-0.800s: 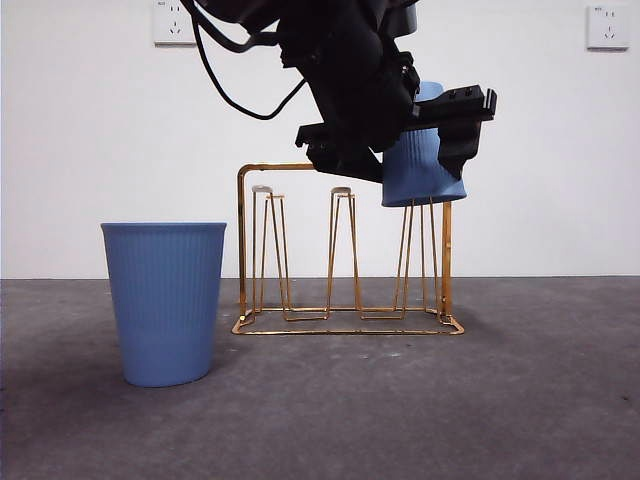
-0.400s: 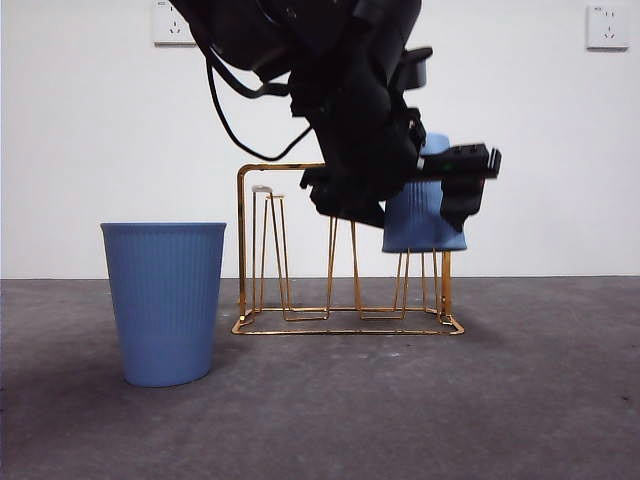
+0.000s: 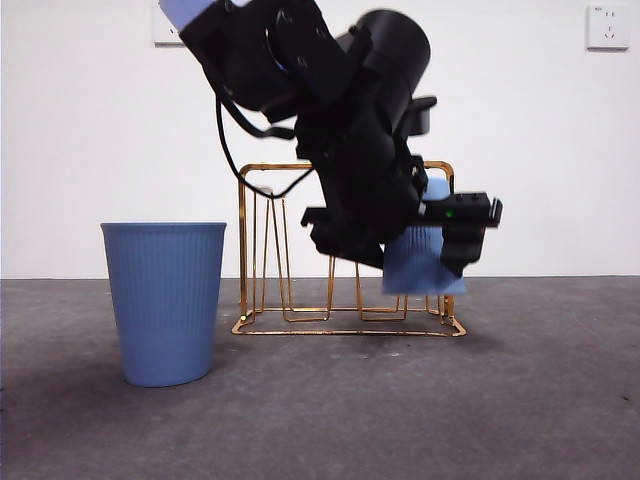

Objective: Pick up cup 1,put cup 1 in the cup rack,pick up cup 2,put cup 2 in the cup rack

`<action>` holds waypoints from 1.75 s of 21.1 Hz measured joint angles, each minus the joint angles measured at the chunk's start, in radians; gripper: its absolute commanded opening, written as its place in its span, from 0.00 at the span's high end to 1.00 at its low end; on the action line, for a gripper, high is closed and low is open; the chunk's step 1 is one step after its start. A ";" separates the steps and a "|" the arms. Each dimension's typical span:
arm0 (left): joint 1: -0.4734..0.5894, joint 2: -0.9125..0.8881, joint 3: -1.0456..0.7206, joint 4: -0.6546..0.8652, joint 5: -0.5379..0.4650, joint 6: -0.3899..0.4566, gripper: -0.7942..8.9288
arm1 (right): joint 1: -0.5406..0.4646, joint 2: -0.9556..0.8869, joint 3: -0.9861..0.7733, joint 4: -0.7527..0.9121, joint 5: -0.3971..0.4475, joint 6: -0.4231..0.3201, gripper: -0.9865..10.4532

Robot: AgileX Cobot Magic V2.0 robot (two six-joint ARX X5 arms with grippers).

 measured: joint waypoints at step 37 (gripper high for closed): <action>-0.002 0.004 0.011 -0.283 0.206 -0.164 0.40 | 0.000 0.001 0.000 -0.023 0.000 -0.009 0.75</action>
